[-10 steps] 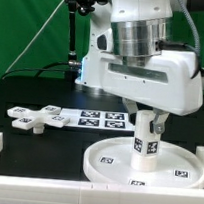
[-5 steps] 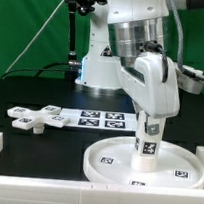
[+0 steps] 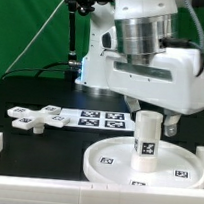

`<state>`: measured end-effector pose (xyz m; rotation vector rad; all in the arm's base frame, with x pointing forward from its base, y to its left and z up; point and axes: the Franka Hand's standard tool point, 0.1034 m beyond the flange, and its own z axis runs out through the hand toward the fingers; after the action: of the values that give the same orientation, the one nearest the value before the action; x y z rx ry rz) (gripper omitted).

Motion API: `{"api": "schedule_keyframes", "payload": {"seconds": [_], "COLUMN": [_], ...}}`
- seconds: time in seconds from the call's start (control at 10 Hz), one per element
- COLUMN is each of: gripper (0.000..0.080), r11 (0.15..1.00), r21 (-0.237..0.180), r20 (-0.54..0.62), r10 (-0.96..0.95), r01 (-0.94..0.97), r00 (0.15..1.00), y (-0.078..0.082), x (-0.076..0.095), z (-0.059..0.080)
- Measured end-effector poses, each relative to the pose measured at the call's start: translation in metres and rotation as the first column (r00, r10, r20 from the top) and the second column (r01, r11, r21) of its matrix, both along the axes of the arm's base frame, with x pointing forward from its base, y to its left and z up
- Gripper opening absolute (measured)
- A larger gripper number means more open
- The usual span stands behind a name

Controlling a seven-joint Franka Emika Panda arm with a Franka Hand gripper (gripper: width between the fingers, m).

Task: Assemble round table

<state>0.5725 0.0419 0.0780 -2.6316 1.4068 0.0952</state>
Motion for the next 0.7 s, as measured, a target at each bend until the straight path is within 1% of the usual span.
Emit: {"api": "schedule_keyframes", "payload": {"seconds": [0.3, 0.4, 0.5, 0.6, 0.7], "gripper": [0.0649, 0.0649, 0.0649, 0.0649, 0.0649], "r11": [0.973, 0.949, 0.891, 0.841, 0.753], "r21": [-0.008, -0.019, -0.042, -0.052, -0.066], "r20": [0.038, 0.051, 0.067, 0.078, 0.093], "r10": [0.230, 0.317, 0.454, 0.540, 0.658], "r01": [-0.229, -0.316, -0.452, -0.538, -0.654], "r00": [0.973, 0.947, 0.888, 0.838, 0.748], "y": [-0.0004, -0.0006, -0.0007, -0.0006, -0.0011], "x": [-0.0001, 0.0001, 0.0010, 0.0011, 0.0007], "z": [-0.0002, 0.0000, 0.0004, 0.0004, -0.0005]}}
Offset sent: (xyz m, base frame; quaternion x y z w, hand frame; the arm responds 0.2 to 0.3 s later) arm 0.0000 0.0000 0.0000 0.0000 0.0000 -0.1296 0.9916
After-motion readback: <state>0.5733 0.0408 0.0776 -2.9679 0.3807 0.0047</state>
